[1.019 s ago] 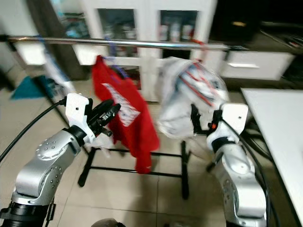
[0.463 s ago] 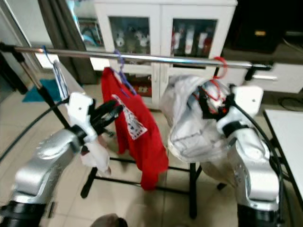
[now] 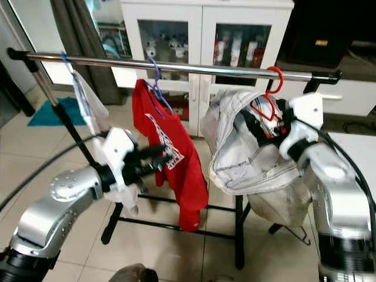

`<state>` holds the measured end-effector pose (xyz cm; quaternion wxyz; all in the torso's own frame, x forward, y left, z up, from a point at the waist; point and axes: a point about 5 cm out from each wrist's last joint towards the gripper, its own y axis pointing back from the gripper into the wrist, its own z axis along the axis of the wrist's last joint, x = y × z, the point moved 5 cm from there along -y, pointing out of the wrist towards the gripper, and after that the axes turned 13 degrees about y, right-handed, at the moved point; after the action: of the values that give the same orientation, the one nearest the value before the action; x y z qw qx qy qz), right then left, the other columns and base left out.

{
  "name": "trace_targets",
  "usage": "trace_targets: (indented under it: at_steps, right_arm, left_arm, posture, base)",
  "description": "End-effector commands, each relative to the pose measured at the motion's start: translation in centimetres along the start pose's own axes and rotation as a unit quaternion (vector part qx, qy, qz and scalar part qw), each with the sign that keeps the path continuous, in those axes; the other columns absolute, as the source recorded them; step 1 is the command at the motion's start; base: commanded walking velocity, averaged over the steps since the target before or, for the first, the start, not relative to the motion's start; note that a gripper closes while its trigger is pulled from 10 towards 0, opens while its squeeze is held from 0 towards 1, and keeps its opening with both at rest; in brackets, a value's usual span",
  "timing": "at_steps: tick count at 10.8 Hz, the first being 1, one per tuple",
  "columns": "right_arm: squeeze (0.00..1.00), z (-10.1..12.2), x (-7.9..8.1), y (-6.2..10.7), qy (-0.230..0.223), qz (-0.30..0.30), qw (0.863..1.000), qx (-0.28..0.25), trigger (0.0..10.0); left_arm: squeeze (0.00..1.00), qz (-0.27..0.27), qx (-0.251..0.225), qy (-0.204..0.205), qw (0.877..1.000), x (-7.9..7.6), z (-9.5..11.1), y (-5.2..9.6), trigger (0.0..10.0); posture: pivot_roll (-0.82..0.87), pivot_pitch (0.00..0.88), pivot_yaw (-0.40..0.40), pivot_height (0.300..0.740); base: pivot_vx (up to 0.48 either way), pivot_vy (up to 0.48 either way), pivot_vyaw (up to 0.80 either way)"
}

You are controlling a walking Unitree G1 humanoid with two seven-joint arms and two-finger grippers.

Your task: Hang hanger

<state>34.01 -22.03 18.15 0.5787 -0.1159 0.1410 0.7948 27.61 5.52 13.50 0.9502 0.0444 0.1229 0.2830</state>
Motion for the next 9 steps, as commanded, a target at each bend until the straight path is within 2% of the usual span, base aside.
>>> trace_targets:
  at_steps: [1,2,4,6,8,9]
  right_arm:
    - [0.91,-0.8,-0.5,-0.7,0.007,0.011,0.999,0.032,10.0]
    - [0.0,-1.5,-0.9,-1.2,0.016,0.031,0.998,0.059,10.0]
    - [0.0,-2.7,-1.0,-1.8,-0.011,0.071,0.993,0.095,10.0]
    - [0.0,-2.9,-0.6,-2.6,-0.007,0.103,0.989,0.101,10.0]
    - [0.0,-3.0,-1.1,-3.5,-0.003,0.093,0.991,0.1,10.0]
    - [0.0,-2.8,-1.9,-4.3,0.005,0.069,0.993,0.1,10.0]
  left_arm:
    - [0.0,-0.047,0.011,-0.008,0.999,-1.3,0.4,-0.2,10.0]
    - [0.0,-0.063,0.018,-0.008,0.998,-1.7,0.2,-0.3,10.0]
    - [0.0,-0.065,0.018,-0.01,0.998,-1.6,0.1,-0.3,10.0]
    - [0.0,-0.069,0.019,-0.01,0.997,-1.5,0.2,-0.3,10.0]
    - [0.0,-0.068,0.019,-0.01,0.997,-1.3,0.2,-0.2,10.0]
    - [0.0,-0.068,0.019,-0.011,0.997,-1.3,0.2,-0.2,10.0]
  posture:
    - [-0.08,0.0,0.04,0.74]
    - [-0.09,0.0,0.047,0.74]
    - [-0.1,0.0,0.053,0.74]
    - [-0.1,0.0,0.05,0.74]
    - [-0.1,0.0,0.049,0.74]
    - [-0.1,0.0,0.049,0.74]
  base:
    - [0.0,0.0,0.0]
    - [0.0,0.0,0.0]
    - [0.0,0.0,0.0]
    - [0.0,0.0,0.0]
    - [0.0,0.0,0.0]
    - [0.0,0.0,0.0]
